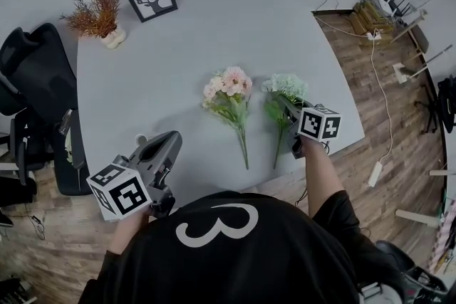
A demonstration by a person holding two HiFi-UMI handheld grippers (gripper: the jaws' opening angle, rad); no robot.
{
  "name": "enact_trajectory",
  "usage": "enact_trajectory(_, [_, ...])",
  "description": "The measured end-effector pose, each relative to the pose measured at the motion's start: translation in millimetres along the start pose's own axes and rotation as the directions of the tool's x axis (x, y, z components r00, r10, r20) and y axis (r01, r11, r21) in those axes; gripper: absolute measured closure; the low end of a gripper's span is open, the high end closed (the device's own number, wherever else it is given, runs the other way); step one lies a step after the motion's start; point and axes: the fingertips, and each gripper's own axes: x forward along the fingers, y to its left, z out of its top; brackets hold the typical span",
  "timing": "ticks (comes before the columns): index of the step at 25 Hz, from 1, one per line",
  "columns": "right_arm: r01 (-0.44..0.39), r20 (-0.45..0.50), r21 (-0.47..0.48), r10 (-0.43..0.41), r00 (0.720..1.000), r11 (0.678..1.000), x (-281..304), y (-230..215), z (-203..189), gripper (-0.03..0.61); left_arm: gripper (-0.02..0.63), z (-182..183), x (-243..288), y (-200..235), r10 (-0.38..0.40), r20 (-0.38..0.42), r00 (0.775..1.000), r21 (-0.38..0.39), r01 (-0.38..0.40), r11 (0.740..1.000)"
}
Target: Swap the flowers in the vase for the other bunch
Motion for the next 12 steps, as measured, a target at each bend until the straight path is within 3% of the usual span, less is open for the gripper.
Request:
enact_trajectory(4, [0.016,0.016,-0.004,-0.016,1.0,1.0,-1.7,-1.8,1.2,0.473,0.601,2.0,-4.3,0.9,-0.01,0.02,1.0,-0.009,0.01,1.0])
enact_trajectory(12, [0.106,0.062,0.018,-0.107,0.992,0.994,-11.4,-9.4,3.9,0.283,0.601,-0.8,-20.1,0.5,-0.03,0.05,0.998,-0.016,0.031,0.999])
